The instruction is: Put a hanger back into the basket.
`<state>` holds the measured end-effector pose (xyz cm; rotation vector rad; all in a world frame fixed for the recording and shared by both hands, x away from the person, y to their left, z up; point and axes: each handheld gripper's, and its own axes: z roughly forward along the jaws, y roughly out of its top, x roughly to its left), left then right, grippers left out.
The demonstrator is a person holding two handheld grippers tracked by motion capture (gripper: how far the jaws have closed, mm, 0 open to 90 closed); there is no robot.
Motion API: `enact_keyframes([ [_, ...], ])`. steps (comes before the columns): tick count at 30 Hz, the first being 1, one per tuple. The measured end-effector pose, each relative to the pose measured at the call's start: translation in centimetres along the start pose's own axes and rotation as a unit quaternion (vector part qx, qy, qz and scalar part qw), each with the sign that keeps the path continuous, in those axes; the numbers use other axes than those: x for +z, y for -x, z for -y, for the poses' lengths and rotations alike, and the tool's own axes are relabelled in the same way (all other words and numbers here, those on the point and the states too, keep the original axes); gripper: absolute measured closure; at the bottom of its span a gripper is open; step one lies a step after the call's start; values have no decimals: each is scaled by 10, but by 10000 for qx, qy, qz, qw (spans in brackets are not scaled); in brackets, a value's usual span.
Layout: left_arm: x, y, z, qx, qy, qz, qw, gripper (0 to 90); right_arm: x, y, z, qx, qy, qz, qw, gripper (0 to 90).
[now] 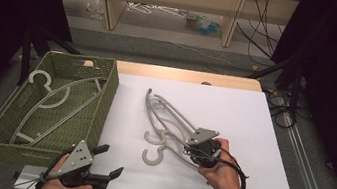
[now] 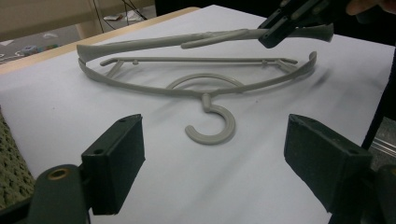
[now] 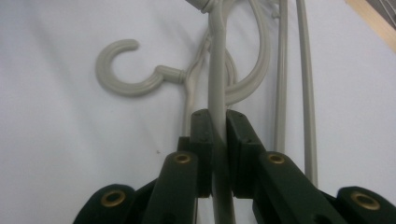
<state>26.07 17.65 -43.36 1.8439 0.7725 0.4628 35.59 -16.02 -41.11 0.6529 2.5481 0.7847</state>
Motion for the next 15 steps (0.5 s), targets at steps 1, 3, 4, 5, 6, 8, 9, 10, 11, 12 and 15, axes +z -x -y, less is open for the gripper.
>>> enact_keyframes([
  [1,0,1,1,-79,5,-16,10000,204,-4,-1,0,-34,26,-27,10000,826],
  [3,0,1,2,-29,-50,-32,10000,204,-9,-4,0,-63,144,-71,9999,826],
  [4,0,1,2,-15,-49,-41,10000,204,-11,-5,1,-89,175,-126,9997,826],
  [5,0,1,1,-15,-40,-44,10000,206,-13,-7,2,-97,237,-334,9991,827],
  [6,0,1,1,-19,-38,-50,10000,206,-13,-9,3,-105,241,-402,9988,826],
  [8,1,1,2,53,-78,-70,9999,206,-13,-10,5,-147,249,-469,9985,827],
  [9,1,2,2,99,-95,-85,9999,206,-13,-12,6,-151,218,-551,9981,826],
  [10,1,2,2,105,-92,-87,9999,208,-12,-15,8,-167,188,-703,9972,826],
  [11,2,2,2,153,-69,-88,9998,208,-12,-15,8,-167,188,-703,9972,826],
  [12,3,3,1,266,-104,-130,9995,208,-12,-17,9,-185,184,-790,9965,826],
  [15,4,5,2,262,-160,-101,9995,208,-11,-21,10,-237,207,-899,9955,825],
])
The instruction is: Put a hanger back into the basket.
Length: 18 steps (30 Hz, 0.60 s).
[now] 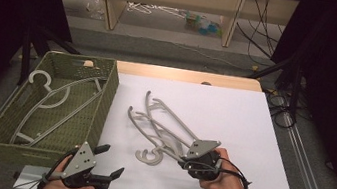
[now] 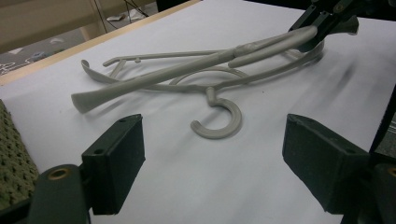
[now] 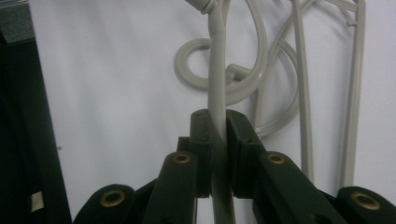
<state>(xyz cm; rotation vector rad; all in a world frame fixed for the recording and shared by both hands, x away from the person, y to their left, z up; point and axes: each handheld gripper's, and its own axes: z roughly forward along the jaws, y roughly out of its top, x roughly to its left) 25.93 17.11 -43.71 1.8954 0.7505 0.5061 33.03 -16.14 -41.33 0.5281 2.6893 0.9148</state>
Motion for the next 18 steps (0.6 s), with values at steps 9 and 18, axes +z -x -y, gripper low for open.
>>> enact_keyframes([
  [9,4,-2,-1,9,49,-14,10000,205,-12,-4,4,-21,264,-122,9996,824],
  [18,26,5,-8,567,-176,-67,9982,225,-17,-8,11,1,244,-221,9995,824],
])
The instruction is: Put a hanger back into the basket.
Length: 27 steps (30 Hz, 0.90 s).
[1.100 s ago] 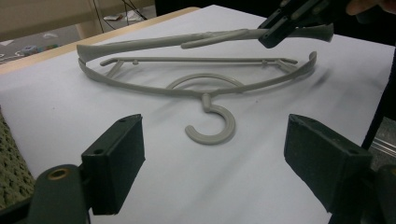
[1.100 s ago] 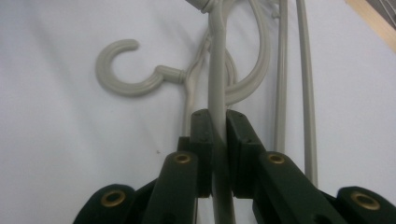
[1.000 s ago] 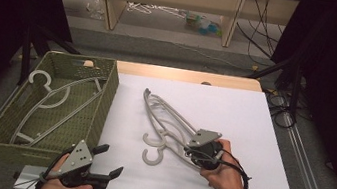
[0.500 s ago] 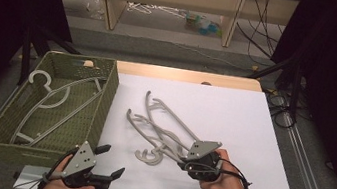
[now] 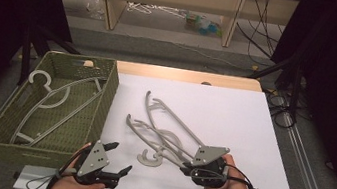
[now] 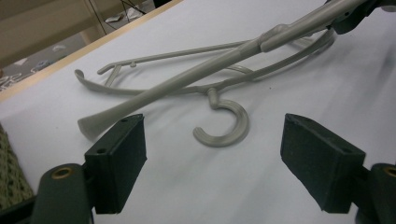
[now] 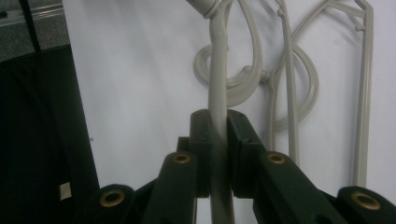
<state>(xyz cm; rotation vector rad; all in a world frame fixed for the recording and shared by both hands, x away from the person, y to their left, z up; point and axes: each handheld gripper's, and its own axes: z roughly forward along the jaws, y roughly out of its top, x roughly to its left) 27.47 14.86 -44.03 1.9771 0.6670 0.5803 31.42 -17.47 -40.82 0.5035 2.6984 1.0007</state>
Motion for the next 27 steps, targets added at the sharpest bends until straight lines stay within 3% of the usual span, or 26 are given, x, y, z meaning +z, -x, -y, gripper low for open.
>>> enact_keyframes([
  [5,19,5,-10,196,-31,200,9996,244,-1,-4,2,0,4,-57,10000,824],
  [7,25,5,-13,391,-84,222,9990,260,-3,-7,2,-36,17,-78,10000,824],
  [10,33,6,-17,491,-144,266,9983,257,-5,-11,3,-98,3,-77,9999,824],
  [11,35,5,-19,684,-225,336,9968,259,-6,-13,4,-123,2,-127,9998,823],
  [16,44,6,-21,909,-317,569,9937,312,-9,-19,5,-168,37,-239,9996,823],
  [21,51,8,-23,1454,-494,795,9849,366,-10,-22,7,-206,29,-380,9991,823],
  [27,59,8,-26,1847,-540,912,9771,514,-10,-22,8,-247,51,-451,9987,823],
])
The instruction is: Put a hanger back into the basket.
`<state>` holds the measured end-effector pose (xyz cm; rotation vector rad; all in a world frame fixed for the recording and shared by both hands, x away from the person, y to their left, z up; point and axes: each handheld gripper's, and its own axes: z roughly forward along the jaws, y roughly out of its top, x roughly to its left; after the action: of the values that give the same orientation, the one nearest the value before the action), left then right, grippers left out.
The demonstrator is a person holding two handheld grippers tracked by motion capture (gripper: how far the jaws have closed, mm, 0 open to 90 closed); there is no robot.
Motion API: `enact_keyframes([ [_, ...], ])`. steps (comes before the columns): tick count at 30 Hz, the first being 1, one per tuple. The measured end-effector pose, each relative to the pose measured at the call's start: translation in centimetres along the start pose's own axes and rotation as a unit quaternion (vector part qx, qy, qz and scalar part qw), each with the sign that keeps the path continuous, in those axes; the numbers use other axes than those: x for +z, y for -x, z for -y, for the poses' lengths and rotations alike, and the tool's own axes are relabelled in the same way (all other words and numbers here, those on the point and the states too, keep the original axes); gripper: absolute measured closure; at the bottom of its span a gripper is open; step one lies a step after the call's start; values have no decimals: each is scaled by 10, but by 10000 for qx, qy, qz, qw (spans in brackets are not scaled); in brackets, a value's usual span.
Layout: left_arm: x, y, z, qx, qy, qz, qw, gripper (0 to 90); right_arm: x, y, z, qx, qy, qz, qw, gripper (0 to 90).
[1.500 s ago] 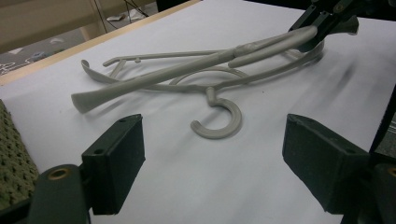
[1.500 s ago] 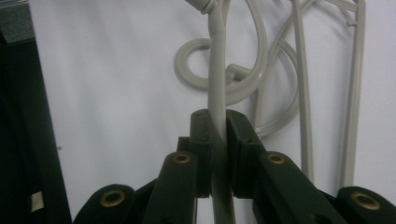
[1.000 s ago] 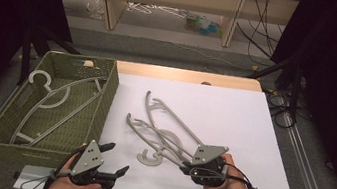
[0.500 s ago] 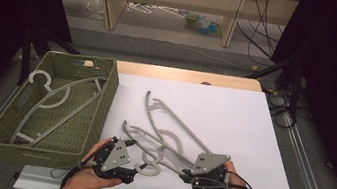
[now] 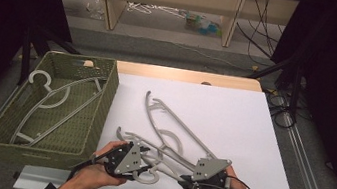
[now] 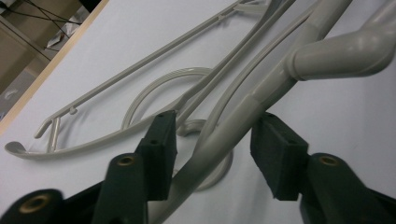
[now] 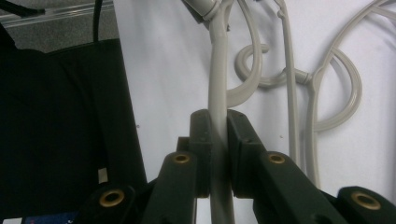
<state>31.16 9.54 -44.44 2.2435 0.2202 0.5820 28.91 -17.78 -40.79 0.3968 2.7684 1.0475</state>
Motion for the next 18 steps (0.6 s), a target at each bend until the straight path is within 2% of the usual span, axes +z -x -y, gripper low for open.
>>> enact_keyframes([
  [3,2,-2,-1,86,-36,86,9999,576,-1,0,0,-11,29,-35,10000,823],
  [7,1,-2,-4,477,-121,143,9987,616,-1,1,1,-23,46,-23,10000,822],
  [10,-1,-3,-8,691,-115,156,9974,647,-2,3,2,-38,98,-70,9999,819],
  [15,-6,-5,-14,840,-86,149,9963,689,-6,11,5,-55,302,4,9995,792],
  [18,-10,-7,-18,749,-30,289,9968,716,-8,16,7,57,423,37,9991,776],
])
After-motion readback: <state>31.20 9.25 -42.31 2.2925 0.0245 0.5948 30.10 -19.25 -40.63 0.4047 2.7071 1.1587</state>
